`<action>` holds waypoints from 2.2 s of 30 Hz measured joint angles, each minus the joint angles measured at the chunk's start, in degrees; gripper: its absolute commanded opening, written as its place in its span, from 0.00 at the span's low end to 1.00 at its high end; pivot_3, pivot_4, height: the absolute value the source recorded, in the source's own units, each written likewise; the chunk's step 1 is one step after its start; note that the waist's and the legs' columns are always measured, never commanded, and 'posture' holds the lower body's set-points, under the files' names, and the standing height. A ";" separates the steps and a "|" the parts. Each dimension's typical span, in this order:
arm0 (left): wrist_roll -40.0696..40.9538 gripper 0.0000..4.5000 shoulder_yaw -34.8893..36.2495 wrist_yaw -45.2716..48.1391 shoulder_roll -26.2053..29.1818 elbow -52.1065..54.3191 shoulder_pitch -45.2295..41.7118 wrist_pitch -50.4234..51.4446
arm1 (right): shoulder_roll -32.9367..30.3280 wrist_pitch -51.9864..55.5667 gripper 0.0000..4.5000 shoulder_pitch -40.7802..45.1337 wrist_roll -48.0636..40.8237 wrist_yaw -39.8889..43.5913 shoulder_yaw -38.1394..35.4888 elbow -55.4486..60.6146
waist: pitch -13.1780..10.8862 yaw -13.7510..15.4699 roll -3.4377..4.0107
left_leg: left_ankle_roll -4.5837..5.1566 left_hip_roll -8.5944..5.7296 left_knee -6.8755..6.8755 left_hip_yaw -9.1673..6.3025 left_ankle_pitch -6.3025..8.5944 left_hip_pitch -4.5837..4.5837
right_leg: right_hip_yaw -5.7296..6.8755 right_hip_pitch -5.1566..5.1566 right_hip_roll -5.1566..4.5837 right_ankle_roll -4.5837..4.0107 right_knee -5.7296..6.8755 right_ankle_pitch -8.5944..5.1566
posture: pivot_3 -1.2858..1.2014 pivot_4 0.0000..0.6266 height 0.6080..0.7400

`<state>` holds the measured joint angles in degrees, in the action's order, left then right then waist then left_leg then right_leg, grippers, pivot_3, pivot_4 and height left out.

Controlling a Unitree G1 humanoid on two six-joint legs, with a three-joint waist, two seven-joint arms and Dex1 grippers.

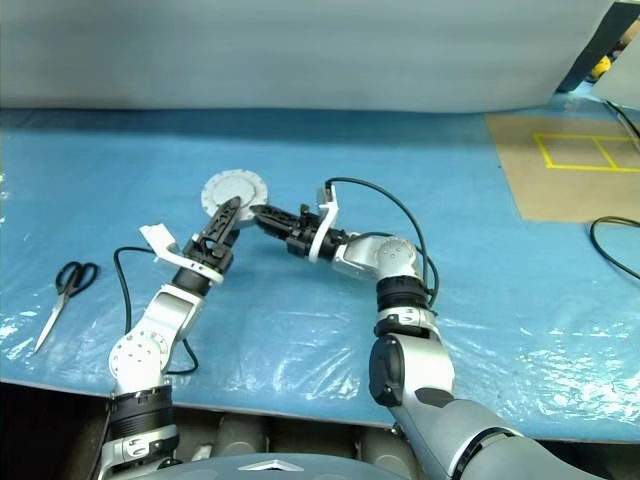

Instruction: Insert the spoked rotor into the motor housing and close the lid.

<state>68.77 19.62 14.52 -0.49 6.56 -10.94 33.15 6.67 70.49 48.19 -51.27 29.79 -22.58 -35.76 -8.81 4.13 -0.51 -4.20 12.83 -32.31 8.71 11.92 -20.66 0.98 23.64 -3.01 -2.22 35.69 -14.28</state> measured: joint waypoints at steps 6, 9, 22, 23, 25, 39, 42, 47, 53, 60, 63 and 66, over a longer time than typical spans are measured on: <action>0.00 0.86 0.12 0.47 -0.87 -1.46 -0.77 -0.79 | -0.01 -0.18 0.25 -0.63 0.01 0.14 1.04 0.00 | 0.00 -0.02 0.00 | 0.00 -0.01 -0.04 -0.09 0.00 -0.05 | 0.11 -0.04 -0.04 0.00 -0.01 0.03 | 0.52 0.24 1.00; 0.11 0.65 0.34 1.06 -1.41 -1.79 -1.86 -1.73 | -0.02 -0.52 0.25 -0.81 0.00 0.21 1.17 0.00 | 0.00 -0.06 0.00 | 0.00 -0.01 -0.04 -0.12 -0.01 -0.10 | 0.14 -0.03 -0.04 0.00 -0.03 0.03 | 0.52 0.24 1.00; 0.83 0.59 0.21 1.80 -2.52 -2.27 -2.15 -3.21 | -0.02 -2.05 0.25 -0.83 -0.12 1.44 1.95 0.04 | 0.00 -0.09 0.00 | 0.00 -0.01 -0.07 -0.15 -0.01 -0.13 | 0.17 -0.04 -0.05 0.00 -0.02 0.03 | 0.52 0.24 1.00; 0.92 0.58 0.24 1.38 -2.97 -2.29 -2.33 -3.42 | -0.02 -2.39 0.25 -0.83 -0.11 1.44 1.95 0.04 | 0.00 -0.09 0.00 | 0.00 -0.01 -0.08 -0.16 -0.01 -0.14 | 0.18 -0.04 -0.05 0.00 -0.02 0.03 | 0.52 0.24 1.00; 1.37 0.58 0.34 0.83 -3.88 -2.50 -2.59 -3.82 | -0.02 -2.93 0.25 -0.82 -0.12 1.40 1.83 0.03 | 0.00 -0.09 0.00 | 0.00 -0.01 -0.10 -0.16 -0.01 -0.15 | 0.18 -0.04 -0.05 0.00 -0.02 0.03 | 0.52 0.24 1.00; 1.26 0.58 1.40 -1.79 -4.56 -4.18 -3.02 -6.89 | -0.02 -6.51 0.84 -0.82 0.04 1.29 3.80 1.04 | 0.00 -0.12 -0.01 | 0.00 -0.01 -0.14 -0.19 -0.01 -0.14 | 0.20 -0.08 -0.06 0.00 -0.01 0.03 | 0.52 0.24 1.00; -1.05 0.58 3.12 -2.77 -4.62 -6.83 -4.04 -10.68 | -0.03 -7.44 0.84 -0.83 0.19 1.60 3.83 1.10 | 0.00 -0.28 -0.01 | 0.00 0.00 -0.12 -0.19 -0.01 -0.06 | 0.20 -0.17 -0.05 0.00 -0.01 0.03 | 0.52 0.24 1.00; -6.07 0.58 6.27 -4.86 -4.86 -11.98 -3.55 -16.80 | -0.07 -7.32 0.84 -0.83 -0.50 1.66 3.13 1.10 | -0.01 -0.19 -0.03 | 0.02 0.00 -0.13 -0.20 -0.02 -0.03 | 0.22 -0.22 -0.06 0.00 -0.05 0.03 | 0.52 0.24 1.00; -10.05 0.58 7.52 -5.31 -5.04 -13.81 -2.41 -21.28 | -0.08 -7.27 0.84 -0.83 -0.63 1.93 3.06 1.10 | -0.04 -0.13 -0.07 | 0.02 0.00 -0.16 -0.23 -0.02 -0.02 | 0.27 -0.27 -0.07 0.00 -0.04 0.03 | 0.52 0.24 1.00; -12.76 0.72 7.96 -5.08 -5.17 -15.31 -2.11 -23.97 | -0.10 -7.33 0.84 -0.83 -0.65 2.40 3.02 1.10 | -0.04 -0.26 -0.07 | 0.01 0.01 -0.15 -0.23 -0.01 0.17 | 0.26 -0.39 -0.08 -0.02 -0.01 0.04 | 0.52 0.24 1.00; -13.07 0.90 7.81 -5.08 -5.30 -15.16 -2.32 -24.81 | -0.10 -7.38 0.84 -0.83 -0.64 2.51 3.09 1.10 | -0.03 -0.25 -0.05 | 0.00 0.01 -0.10 -0.22 0.00 0.45 | 0.24 -0.58 -0.08 -0.04 0.00 0.05 | 0.52 0.24 1.00; -14.24 0.99 8.40 -6.35 -5.59 -15.10 -2.98 -28.68 | -0.11 -7.40 0.84 -0.83 -0.64 2.63 3.12 1.10 | -0.03 -0.50 -0.05 | -0.01 0.00 -0.08 -0.18 0.00 0.58 | 0.17 -0.75 -0.08 -0.07 -0.01 0.05 | 0.52 0.24 1.00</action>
<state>54.53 28.02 8.18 -6.08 -8.55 -13.92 4.47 6.56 63.09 47.35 -51.91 32.42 -19.46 -34.67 -8.84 3.64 -0.55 -4.20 12.84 -32.38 8.53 11.93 -20.07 1.16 22.88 -3.09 -2.28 35.68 -14.23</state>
